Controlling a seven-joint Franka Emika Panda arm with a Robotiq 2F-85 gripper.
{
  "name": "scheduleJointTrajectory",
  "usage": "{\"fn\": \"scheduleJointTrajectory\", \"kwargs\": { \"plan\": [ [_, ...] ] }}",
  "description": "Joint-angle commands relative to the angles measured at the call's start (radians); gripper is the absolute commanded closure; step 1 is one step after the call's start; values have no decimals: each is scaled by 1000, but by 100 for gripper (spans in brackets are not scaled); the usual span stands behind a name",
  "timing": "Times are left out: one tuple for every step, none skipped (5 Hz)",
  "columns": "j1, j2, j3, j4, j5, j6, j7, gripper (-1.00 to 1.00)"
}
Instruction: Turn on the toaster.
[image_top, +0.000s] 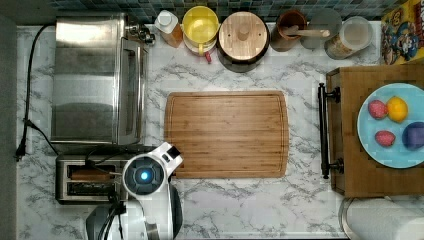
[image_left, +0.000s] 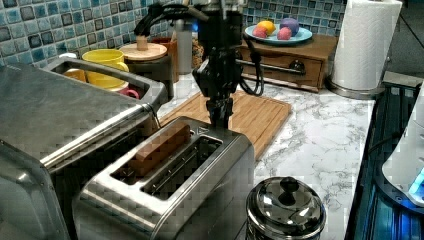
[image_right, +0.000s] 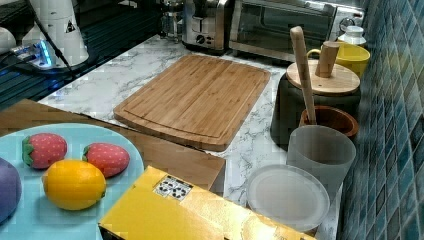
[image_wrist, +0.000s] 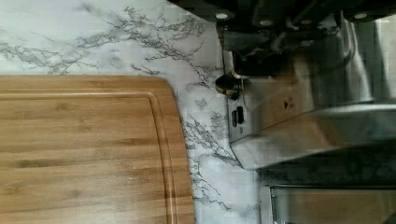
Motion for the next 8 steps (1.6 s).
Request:
{"fn": "scheduleJointTrajectory", "kwargs": {
  "plan": [
    [-6, 115, -9, -107, 12, 60, 15, 100],
    [-4, 75, -3, -230, 63, 100, -81, 100],
    [-8, 75, 1, -230, 63, 100, -82, 100],
    [-2, 75, -5, -230, 63, 100, -81, 100],
    [-3, 75, -4, -231, 63, 100, -81, 100],
    [-3, 75, -3, -231, 63, 100, -81, 100],
    [-1, 75, -6, -230, 63, 100, -81, 100],
    [-4, 75, -3, -230, 63, 100, -81, 100]
  ]
}}
